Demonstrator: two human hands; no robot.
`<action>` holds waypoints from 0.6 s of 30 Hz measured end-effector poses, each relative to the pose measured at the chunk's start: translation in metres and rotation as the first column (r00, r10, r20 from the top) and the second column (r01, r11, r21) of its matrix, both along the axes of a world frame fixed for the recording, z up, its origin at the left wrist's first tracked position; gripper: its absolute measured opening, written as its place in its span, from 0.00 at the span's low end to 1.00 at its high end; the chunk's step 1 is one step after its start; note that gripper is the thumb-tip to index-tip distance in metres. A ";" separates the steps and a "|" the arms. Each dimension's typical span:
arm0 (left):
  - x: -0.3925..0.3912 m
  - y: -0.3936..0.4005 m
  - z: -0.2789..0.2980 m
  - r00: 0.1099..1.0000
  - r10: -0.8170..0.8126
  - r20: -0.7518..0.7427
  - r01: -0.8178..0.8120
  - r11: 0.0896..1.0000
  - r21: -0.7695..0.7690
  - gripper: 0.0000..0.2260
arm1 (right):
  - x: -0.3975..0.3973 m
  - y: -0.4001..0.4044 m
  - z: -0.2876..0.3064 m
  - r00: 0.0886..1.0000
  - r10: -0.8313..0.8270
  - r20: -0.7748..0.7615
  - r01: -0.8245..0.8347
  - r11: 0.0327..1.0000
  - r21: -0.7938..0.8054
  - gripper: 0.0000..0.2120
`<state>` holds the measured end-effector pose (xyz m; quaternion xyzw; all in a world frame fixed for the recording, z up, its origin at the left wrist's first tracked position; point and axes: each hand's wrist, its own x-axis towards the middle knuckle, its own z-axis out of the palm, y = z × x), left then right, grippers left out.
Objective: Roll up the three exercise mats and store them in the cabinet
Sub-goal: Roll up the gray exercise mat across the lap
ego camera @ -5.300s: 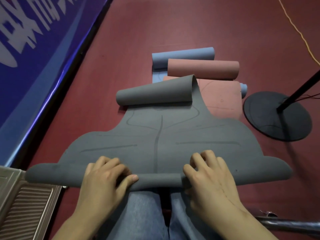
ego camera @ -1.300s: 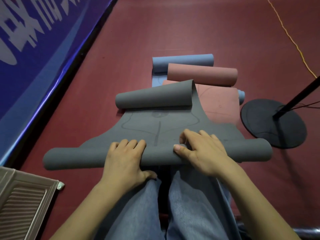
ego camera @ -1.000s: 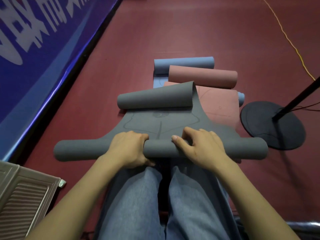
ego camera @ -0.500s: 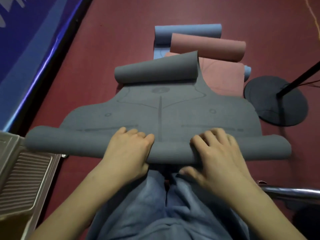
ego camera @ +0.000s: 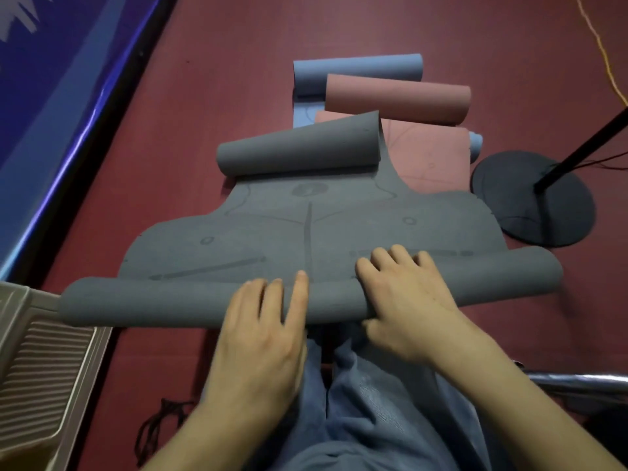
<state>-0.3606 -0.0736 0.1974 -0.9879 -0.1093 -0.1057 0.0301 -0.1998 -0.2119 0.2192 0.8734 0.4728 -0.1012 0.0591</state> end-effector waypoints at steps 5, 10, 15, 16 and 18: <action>-0.001 -0.006 -0.031 0.996 0.076 -0.052 -0.079 0.995 -0.054 0.34 | 0.010 0.014 0.013 0.994 -0.007 -0.111 -0.001 0.998 -0.069 0.19; 0.024 0.012 -0.030 1.000 0.029 -0.003 -0.030 0.998 -0.046 0.33 | 0.012 0.008 0.007 0.996 -0.003 -0.090 0.005 1.000 0.029 0.23; 0.032 0.030 -0.024 0.998 -0.057 -0.008 0.057 0.998 0.005 0.31 | 0.011 0.003 -0.005 0.996 0.034 0.084 -0.048 0.982 0.180 0.22; 0.038 0.034 -0.022 0.998 -0.052 -0.036 0.052 0.999 0.006 0.30 | 0.012 0.005 -0.006 0.992 0.040 0.121 -0.063 0.978 0.198 0.21; 0.050 0.041 -0.014 0.992 -0.049 -0.114 0.051 0.999 0.018 0.28 | 0.013 0.013 -0.009 0.984 0.049 0.170 -0.078 0.983 0.166 0.21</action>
